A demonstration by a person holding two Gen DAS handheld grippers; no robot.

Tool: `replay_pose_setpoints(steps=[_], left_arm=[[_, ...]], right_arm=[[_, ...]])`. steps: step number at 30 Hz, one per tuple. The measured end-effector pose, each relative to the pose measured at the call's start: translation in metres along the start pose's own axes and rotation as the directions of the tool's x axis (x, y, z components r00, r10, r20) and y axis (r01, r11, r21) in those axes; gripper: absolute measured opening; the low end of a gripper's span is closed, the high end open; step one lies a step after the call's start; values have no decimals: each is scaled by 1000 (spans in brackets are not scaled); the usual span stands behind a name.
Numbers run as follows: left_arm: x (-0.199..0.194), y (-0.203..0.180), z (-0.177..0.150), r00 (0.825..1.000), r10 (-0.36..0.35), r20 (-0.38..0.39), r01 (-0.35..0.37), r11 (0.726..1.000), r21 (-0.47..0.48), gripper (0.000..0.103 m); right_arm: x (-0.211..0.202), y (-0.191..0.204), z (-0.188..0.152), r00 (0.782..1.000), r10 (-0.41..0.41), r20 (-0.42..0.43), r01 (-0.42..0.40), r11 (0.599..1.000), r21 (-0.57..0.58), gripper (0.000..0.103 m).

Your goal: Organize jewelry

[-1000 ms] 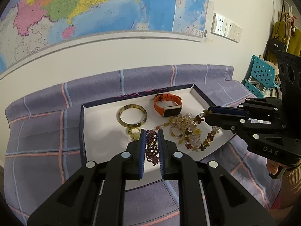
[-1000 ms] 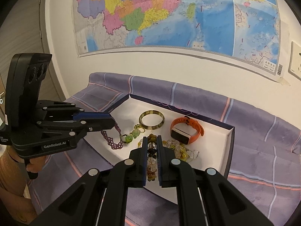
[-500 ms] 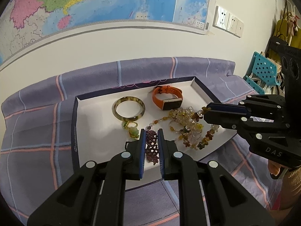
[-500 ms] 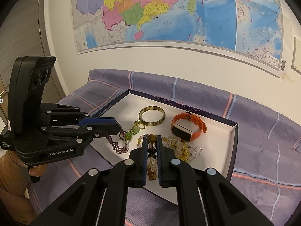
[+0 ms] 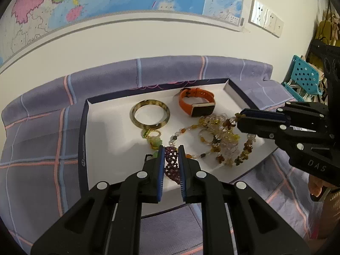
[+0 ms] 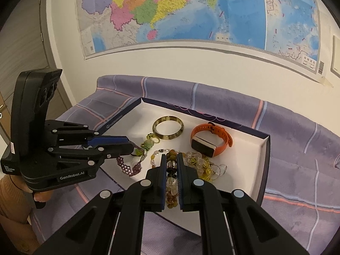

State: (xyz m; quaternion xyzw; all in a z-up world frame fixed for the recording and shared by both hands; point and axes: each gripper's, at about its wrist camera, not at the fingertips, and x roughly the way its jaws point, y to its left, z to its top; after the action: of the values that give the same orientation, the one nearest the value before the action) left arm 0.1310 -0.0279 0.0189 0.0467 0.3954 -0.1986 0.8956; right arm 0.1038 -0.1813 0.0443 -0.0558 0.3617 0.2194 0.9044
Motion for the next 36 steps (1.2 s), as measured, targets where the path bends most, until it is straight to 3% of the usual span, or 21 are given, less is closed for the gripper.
replay_pose_setpoints(steps=[14,19,21,23,25,27,29,31,32,34,36], left_arm=[[21,10,-9,998,26,-61,-28,999,-32,21],[13,9,-10,999,30,-39,-31,999,-35,37],[7,9,-12,999,32,-31,-33,999,-39,53],[-1,9,-15,999,37,-14,-37,998,-47,57],[-10,7,-19,999,48,4,-48,998,-49,61],[-19,5,-24,997,67,26,-65,996,-61,80],[-32,3,-32,995,88,55,-84,993,-78,91],[-41,1,-39,992,101,73,-95,992,-80,96],[-44,0,-43,990,113,82,-107,991,-83,98],[-49,0,-50,988,131,83,-122,987,-100,97],[-53,2,-57,987,142,80,-132,984,-124,97]], right_arm=[[28,-14,-2,997,-48,-61,50,998,37,8],[27,-16,-5,996,-71,-61,73,996,46,14],[24,-16,-7,996,-71,-55,74,996,56,22],[19,-15,-9,996,-76,-44,79,994,69,34],[10,-12,-12,997,-68,-27,70,995,78,38],[2,-6,-17,998,-63,-12,63,995,78,51],[-6,2,-23,998,-65,5,64,996,69,62],[-14,13,-31,998,-66,15,65,996,59,70],[-16,17,-33,997,-71,20,70,996,57,83],[-22,25,-39,995,-98,37,96,994,53,97],[-28,35,-45,991,-124,39,123,992,37,96]])
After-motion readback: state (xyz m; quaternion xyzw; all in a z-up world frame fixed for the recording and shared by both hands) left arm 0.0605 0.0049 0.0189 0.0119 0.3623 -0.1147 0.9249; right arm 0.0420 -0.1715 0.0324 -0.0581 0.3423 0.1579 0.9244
